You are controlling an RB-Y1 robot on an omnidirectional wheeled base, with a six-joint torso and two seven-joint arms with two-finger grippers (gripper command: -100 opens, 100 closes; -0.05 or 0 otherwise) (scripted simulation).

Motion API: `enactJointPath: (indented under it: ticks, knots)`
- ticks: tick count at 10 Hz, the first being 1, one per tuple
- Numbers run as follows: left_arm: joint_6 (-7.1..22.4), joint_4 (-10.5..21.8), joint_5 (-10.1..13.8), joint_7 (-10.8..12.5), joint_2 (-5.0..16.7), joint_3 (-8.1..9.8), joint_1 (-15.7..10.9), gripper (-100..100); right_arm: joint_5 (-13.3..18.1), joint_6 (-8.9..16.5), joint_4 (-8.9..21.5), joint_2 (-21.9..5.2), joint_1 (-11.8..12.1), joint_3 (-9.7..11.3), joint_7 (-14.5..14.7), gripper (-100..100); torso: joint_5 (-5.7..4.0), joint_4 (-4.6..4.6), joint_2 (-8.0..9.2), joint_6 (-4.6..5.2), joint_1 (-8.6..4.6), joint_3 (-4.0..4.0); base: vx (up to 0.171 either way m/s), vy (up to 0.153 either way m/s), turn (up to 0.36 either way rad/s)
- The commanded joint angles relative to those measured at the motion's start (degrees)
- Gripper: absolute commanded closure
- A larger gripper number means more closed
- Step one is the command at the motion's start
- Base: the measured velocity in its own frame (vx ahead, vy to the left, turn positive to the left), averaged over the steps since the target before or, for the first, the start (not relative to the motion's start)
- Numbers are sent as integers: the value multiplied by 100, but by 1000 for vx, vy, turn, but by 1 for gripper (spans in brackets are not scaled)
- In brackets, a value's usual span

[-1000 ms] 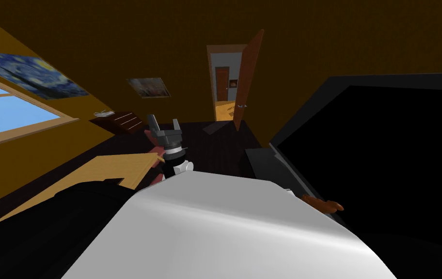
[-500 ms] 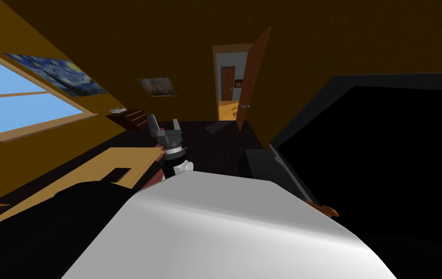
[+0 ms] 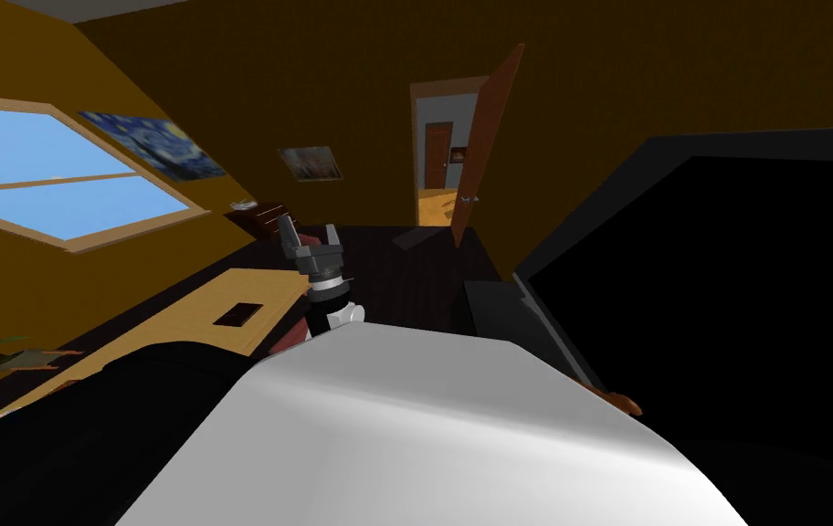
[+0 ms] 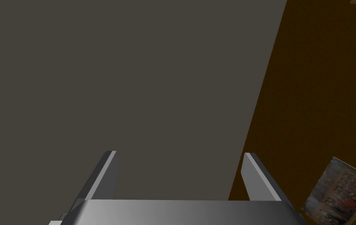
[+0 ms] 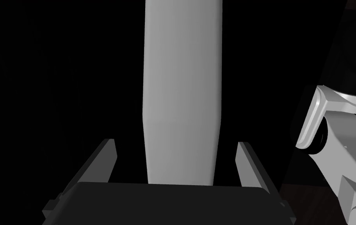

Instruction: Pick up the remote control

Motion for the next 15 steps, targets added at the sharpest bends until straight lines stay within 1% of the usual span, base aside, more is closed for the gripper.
enactJointPath:
  ticks: [1, 2, 3, 5, 7, 8, 10, 11, 12, 15]
  knots:
    - [0, 0, 0, 0, 0, 0, 0, 0, -206, -9, 171, -64, -224, 276, -276, -100, 0, 0, 0, 0, 0, 0, -199, 61, 267]
    - [0, 0, 0, 0, 0, 0, 0, 0, -332, -8, 275, -102, -371, 454, -441, -100, 2, 5, 23, 3, 9, 13, -189, 86, 206]
    - [0, 0, 0, 0, 0, 0, 0, 0, -332, -8, 275, -102, -371, 454, -441, -100, 3, 7, 27, 4, 17, 17, -116, 59, 40]
    - [0, 0, 0, 0, 0, 0, 1, 0, -584, -5, 484, -178, -664, 811, -772, -100, 0, 1, 4, 4, 0, 3, -123, 47, 179]
    - [0, 0, 0, 0, 0, 0, 0, 0, -836, -2, 694, -254, -957, 1145, -1074, -100, 1, 4, 14, 4, 4, 9, -158, 61, 242]
    - [0, 0, 0, 0, 0, 0, 0, 0, -836, -2, 694, -254, -957, 1167, -1102, -100, 1, 5, 19, 5, 7, 12, -125, 61, 60]
    - [0, 0, 0, 0, 0, 0, 1, 0, -1089, 1, 903, -329, -1250, 1523, -1432, -100, 1, 2, 4, 6, 5, 4, -117, 63, 190]
    - [0, 0, 0, 0, 0, 0, 0, 0, -1013, 13, 802, -311, -1133, 1409, -1307, -100, 1, 2, 7, 4, 4, 5, -58, 24, 51]
    - [0, 0, 0, 0, 0, 1, 2, 0, -1027, 17, 808, -316, -1147, 1428, -1345, 100, -1, -1, -10, 11, -9, -4, -10, 4, -13]
    - [0, 0, 0, 0, 1, 2, 3, 0, -1026, 16, 807, -316, -1146, 1425, -1343, 100, -6, -8, -34, 10, -20, -19, 0, 0, 0]
